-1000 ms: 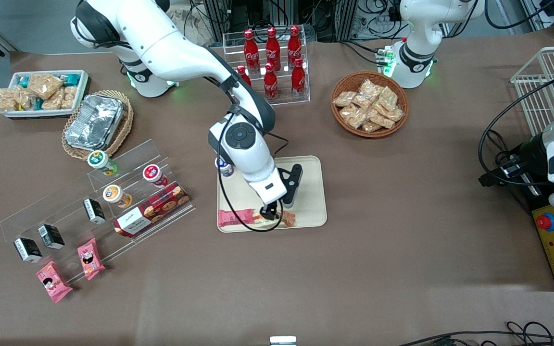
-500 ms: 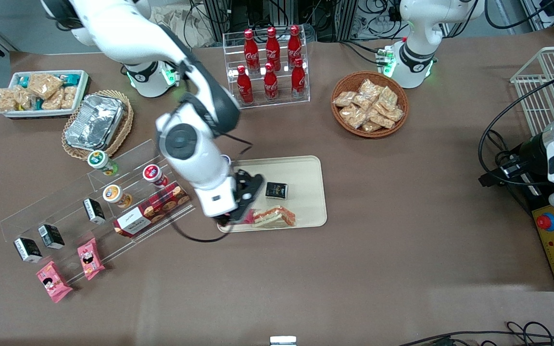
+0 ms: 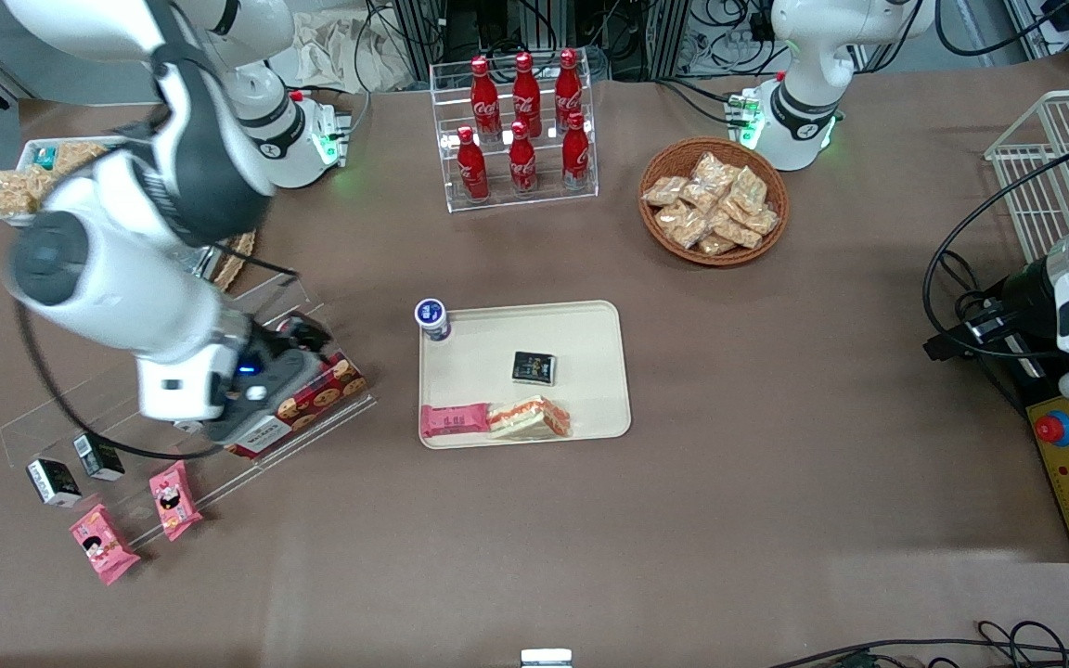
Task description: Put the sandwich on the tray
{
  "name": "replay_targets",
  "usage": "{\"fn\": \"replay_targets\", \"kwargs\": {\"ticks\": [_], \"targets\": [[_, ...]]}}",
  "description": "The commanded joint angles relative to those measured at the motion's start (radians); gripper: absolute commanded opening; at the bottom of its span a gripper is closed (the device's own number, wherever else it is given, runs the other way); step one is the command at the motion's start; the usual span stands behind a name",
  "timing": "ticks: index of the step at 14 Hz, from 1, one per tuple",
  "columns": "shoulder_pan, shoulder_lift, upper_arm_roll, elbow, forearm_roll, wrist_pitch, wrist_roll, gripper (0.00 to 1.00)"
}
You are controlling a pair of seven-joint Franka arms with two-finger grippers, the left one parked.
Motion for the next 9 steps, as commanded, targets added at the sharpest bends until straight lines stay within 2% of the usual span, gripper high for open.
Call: {"fn": "replay_targets", "kwargs": {"ticks": [1, 3, 5, 7, 9], "targets": [[-0.067, -0.071, 0.008, -0.021, 0.024, -0.087, 0.152, 0.99], [-0.112, -0.094, 0.008, -0.014, 0.011, -0.142, 0.223, 0.99], [-0.161, -0.104, 0.008, 0.018, -0.029, -0.181, 0.228, 0.99], [-0.211, -0.105, -0.001, 0.048, -0.031, -0.236, 0.231, 0.99], [-0.21, -0.107, -0.038, 0.068, -0.034, -0.268, 0.231, 0.99]]}}
